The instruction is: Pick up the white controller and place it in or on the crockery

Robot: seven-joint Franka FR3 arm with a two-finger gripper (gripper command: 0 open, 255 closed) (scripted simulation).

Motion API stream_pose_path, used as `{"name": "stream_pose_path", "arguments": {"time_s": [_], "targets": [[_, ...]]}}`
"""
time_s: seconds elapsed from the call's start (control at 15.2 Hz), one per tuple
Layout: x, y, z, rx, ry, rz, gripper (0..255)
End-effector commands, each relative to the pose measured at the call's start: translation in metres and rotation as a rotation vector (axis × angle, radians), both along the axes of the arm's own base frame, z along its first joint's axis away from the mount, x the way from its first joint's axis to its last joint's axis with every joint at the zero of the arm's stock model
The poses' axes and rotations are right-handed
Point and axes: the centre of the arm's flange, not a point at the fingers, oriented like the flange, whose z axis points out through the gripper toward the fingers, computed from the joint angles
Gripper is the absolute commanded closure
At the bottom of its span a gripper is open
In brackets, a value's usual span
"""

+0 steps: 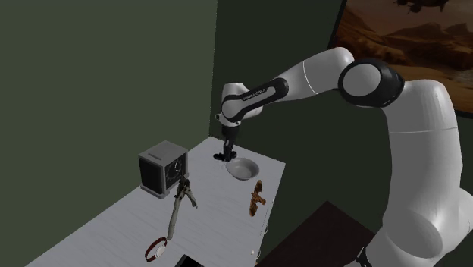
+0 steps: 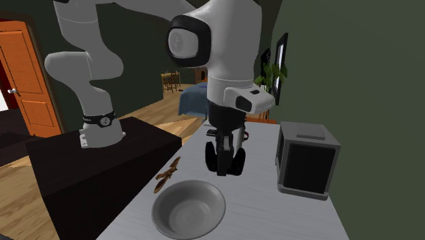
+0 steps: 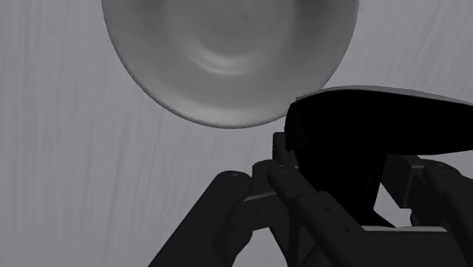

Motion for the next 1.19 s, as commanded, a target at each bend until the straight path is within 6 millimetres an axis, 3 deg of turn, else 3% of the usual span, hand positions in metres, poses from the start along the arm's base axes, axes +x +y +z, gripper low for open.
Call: {"name": "stream_pose_path", "arguments": {"time_s": [0.0, 0.4, 1.12], "targets": [[-0.006, -0.023, -0.002, 0.000, 0.000, 0.001, 255], [-0.026, -0.096, -0.006, 0.000, 0.000, 0.001, 255], [-0.026, -0.096, -0.065, 0.000, 0.000, 0.001, 255]]}}
